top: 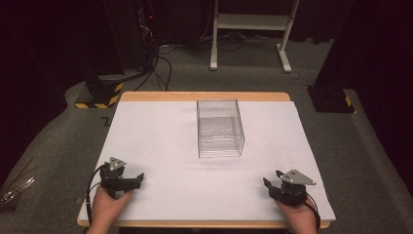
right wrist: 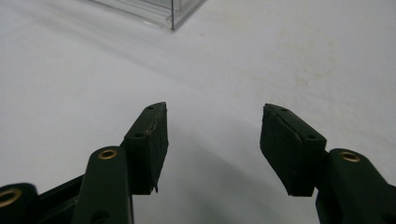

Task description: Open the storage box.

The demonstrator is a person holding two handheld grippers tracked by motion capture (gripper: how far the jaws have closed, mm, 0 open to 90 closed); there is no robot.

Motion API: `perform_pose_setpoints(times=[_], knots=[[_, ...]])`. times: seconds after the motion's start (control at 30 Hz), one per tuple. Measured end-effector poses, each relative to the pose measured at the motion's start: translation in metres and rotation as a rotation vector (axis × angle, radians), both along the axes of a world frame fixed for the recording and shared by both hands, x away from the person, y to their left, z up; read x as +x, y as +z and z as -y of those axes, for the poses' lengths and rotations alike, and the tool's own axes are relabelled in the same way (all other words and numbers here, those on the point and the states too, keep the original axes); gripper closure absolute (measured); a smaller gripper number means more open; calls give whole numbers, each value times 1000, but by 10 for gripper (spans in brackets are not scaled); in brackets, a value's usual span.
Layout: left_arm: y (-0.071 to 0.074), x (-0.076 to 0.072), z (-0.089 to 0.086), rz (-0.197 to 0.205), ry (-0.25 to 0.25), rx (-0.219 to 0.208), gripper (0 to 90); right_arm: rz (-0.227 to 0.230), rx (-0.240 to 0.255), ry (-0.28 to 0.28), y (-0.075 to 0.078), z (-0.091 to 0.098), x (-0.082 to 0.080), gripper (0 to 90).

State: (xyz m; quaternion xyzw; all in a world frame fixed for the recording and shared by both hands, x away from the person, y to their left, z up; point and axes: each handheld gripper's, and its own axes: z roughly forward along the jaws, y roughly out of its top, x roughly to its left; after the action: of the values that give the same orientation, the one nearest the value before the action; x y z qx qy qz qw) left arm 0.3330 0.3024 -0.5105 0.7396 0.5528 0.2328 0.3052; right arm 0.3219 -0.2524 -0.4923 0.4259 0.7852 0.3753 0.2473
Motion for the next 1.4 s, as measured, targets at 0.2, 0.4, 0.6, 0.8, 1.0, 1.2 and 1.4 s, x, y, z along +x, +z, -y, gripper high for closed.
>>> perform_pose_setpoints(times=[0.2,0.4,0.6,0.8,1.0,1.2,1.4], knots=[[0,0,0,0,0,0,4,42,29,20,9,-14,-2,415],[0,0,0,1,0,0,5,46,76,30,17,-30,1,400],[0,0,0,1,0,1,5,70,85,48,29,-48,9,428],[0,0,0,2,0,1,5,76,95,69,37,-60,19,440],[0,0,0,2,0,1,4,74,100,80,41,-71,33,446],[0,0,0,2,0,0,5,67,97,82,39,-84,48,453],[0,0,0,2,0,0,5,63,89,110,38,-99,60,484]])
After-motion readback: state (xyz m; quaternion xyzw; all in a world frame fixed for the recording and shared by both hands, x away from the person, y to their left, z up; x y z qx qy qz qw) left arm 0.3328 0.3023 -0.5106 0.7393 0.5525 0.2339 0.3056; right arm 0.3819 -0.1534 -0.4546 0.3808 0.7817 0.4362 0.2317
